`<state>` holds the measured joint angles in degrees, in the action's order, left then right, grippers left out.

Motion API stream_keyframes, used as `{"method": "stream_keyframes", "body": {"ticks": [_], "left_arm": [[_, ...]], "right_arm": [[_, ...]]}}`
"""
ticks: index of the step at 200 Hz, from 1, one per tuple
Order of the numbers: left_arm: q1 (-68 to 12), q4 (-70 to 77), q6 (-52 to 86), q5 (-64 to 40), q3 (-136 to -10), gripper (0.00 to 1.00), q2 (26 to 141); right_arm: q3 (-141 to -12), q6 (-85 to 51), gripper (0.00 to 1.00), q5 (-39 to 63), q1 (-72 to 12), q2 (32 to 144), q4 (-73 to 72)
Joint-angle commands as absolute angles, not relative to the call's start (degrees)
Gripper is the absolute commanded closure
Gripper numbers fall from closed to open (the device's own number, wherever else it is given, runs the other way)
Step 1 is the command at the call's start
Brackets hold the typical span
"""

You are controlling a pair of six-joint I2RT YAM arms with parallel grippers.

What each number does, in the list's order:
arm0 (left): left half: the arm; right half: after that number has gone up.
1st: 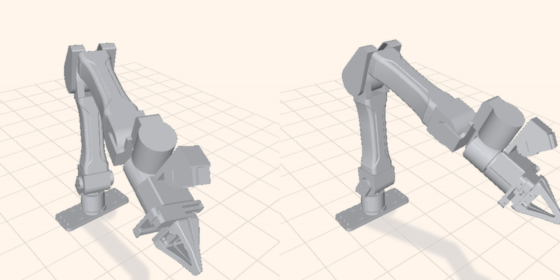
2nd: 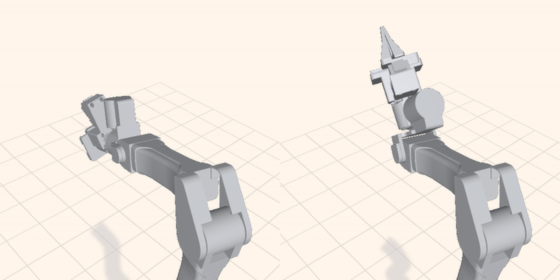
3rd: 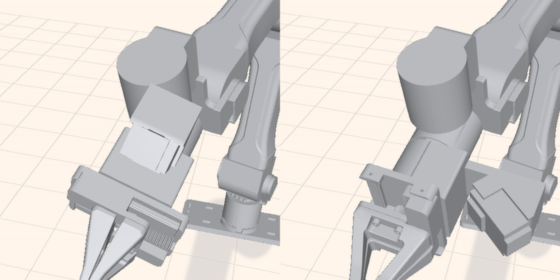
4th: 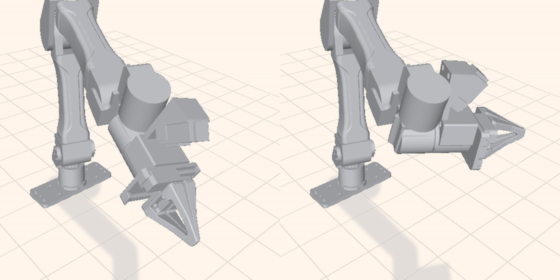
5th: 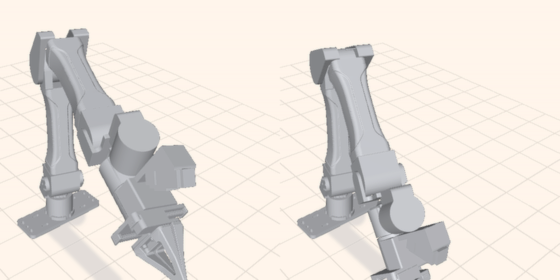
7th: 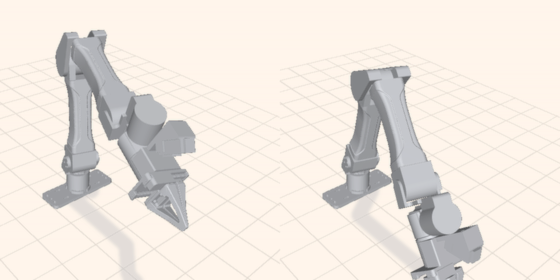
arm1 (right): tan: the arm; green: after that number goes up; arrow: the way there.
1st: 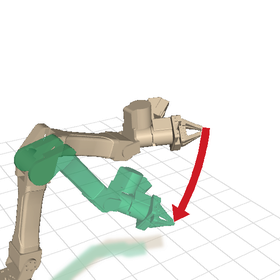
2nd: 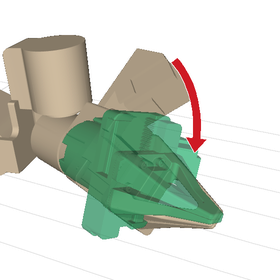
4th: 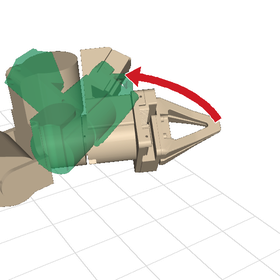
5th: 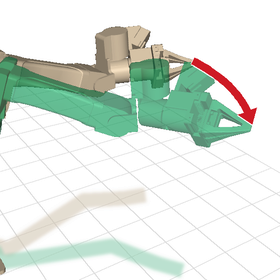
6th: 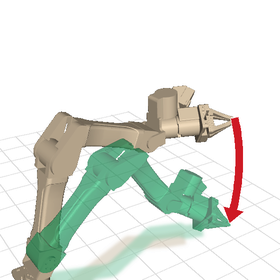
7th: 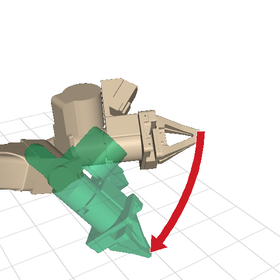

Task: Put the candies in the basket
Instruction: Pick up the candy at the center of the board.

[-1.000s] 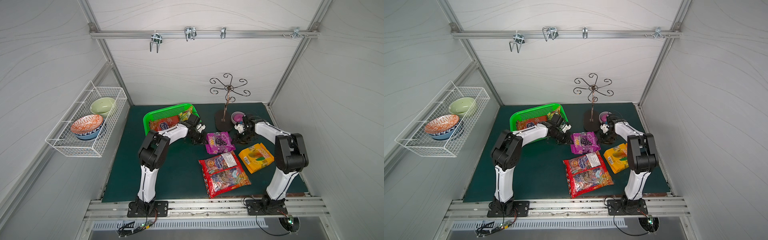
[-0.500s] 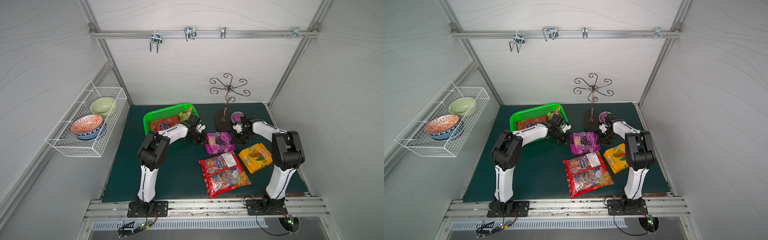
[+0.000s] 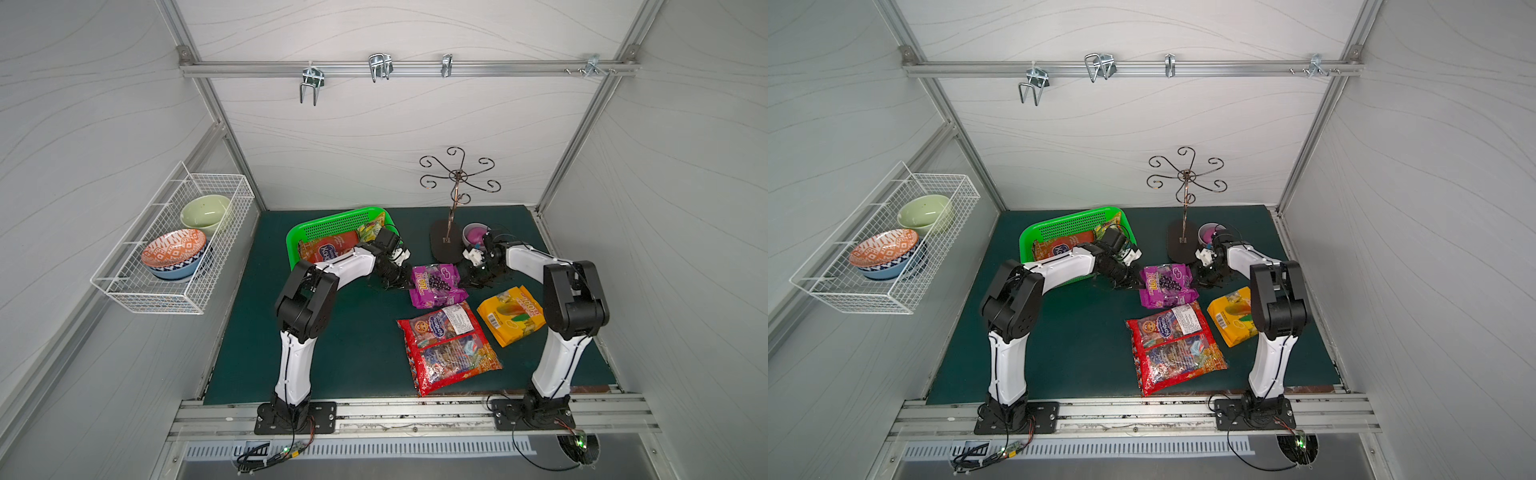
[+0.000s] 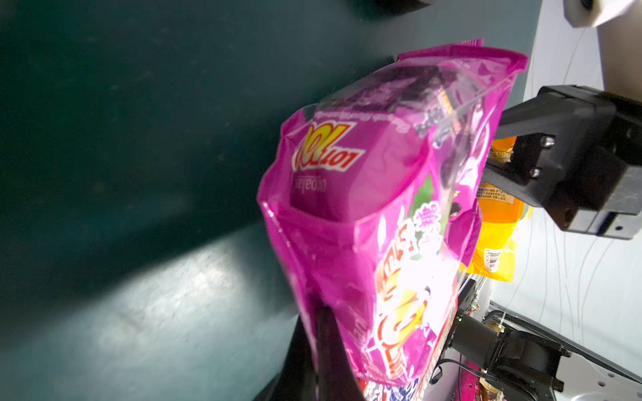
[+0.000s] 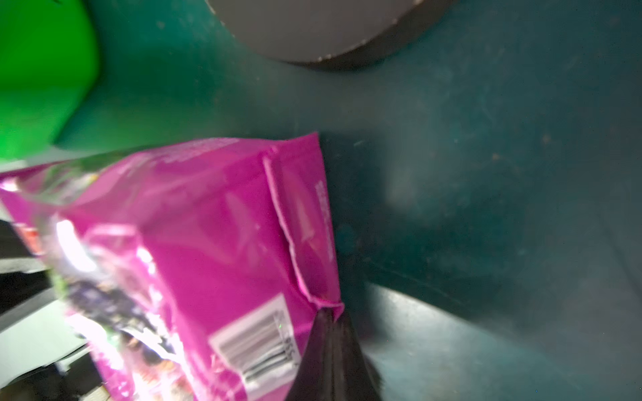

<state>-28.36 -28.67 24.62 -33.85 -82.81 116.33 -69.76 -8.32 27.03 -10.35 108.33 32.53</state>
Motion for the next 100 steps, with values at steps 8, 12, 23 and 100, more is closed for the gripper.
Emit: {"method": "stream_keyframes", "body": {"ticks": [8,12,23,100], "left_arm": [[-26.78,-34.21,24.44,-32.30,-84.87,1.00,112.15],[-26.81,-34.98,24.08,-32.34,-85.47,1.00,112.15],[-26.81,-36.71,23.35,-32.72,-86.83,1.00,112.10],[-24.37,-43.37,19.96,-34.97,-89.00,1.00,107.28]], "right_arm": [[-66.29,-12.29,1.00,35.43,-8.18,100.80,28.67],[-66.18,-12.48,1.00,35.83,-8.09,100.05,28.75],[-66.29,-12.87,1.00,36.90,-8.07,98.25,29.04],[-67.56,-13.17,1.00,35.91,-8.69,91.79,32.22]]}}
